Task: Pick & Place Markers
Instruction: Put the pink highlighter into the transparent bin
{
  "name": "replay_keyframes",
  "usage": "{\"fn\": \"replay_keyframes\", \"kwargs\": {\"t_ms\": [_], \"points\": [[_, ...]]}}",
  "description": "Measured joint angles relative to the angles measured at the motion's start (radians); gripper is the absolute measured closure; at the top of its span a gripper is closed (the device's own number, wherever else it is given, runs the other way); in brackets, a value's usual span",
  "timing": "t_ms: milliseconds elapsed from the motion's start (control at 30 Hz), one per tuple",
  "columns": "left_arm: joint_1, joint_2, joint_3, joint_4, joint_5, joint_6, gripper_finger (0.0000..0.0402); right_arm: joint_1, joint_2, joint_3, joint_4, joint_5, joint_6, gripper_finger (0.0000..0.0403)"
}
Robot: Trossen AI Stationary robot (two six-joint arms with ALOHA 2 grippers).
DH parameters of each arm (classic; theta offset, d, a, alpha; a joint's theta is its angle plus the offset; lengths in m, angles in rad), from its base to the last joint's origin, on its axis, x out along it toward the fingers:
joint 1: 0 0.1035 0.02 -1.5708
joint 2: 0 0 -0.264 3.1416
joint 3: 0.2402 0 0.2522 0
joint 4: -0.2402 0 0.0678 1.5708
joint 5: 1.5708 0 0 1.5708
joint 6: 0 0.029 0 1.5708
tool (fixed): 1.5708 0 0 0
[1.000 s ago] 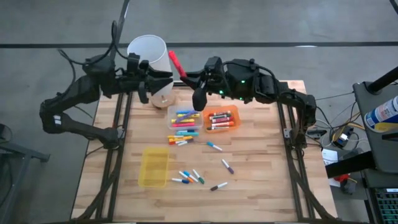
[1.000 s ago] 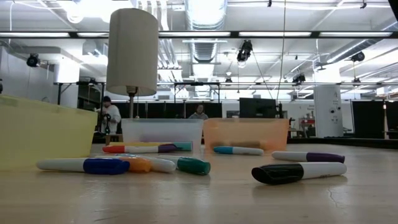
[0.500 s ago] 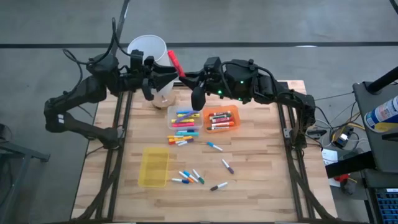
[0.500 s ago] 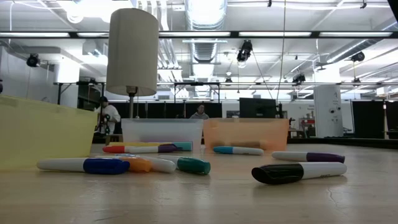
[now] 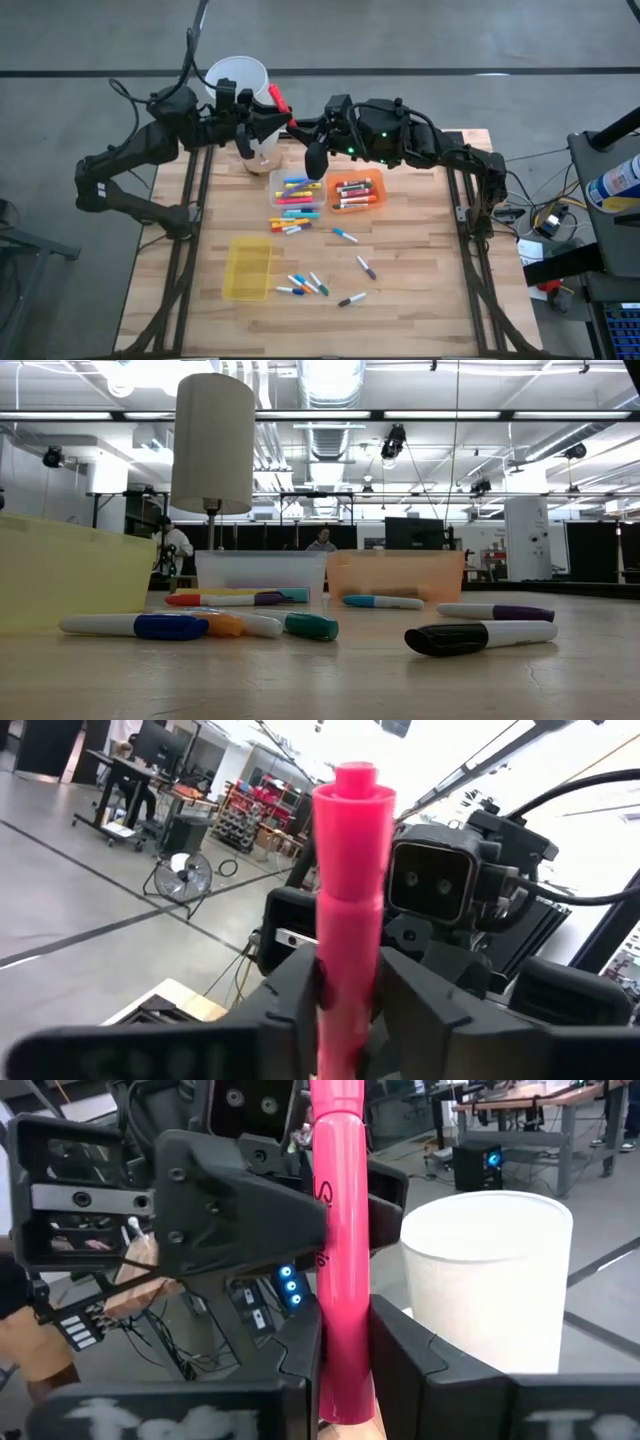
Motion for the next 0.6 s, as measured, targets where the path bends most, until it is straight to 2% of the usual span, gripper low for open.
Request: {"fn": "replay_keyframes", "kwargs": {"t_ms": [67,167,367,467,600], "points": [[0.0,-0.003,0.0,-0.003,0.0,-0.005,0.0328,0.0,0.0,-0.001,0.0,0.004,-0.006,0.0347],[0.001,-0.017,0.0,-0.026,0.007,0.025,0.035,0.001,0.0,-0.002,-0.013,-0.003,-0.008,0.031],[0.004,-0.045,0.002,-0.143,-0.011,0.083,0.035,0.0,-0.038,-0.005,-0.177,-0.055,-0.031,0.023],[0.004,-0.044,0.002,-0.247,-0.033,0.165,0.034,0.0,-0.067,-0.005,-0.244,-0.056,-0.013,0.0216],[0.004,-0.037,0.001,-0.441,-0.15,0.252,0.0336,0.0,-0.092,-0.004,-0.29,-0.054,-0.007,0.0211]]}}
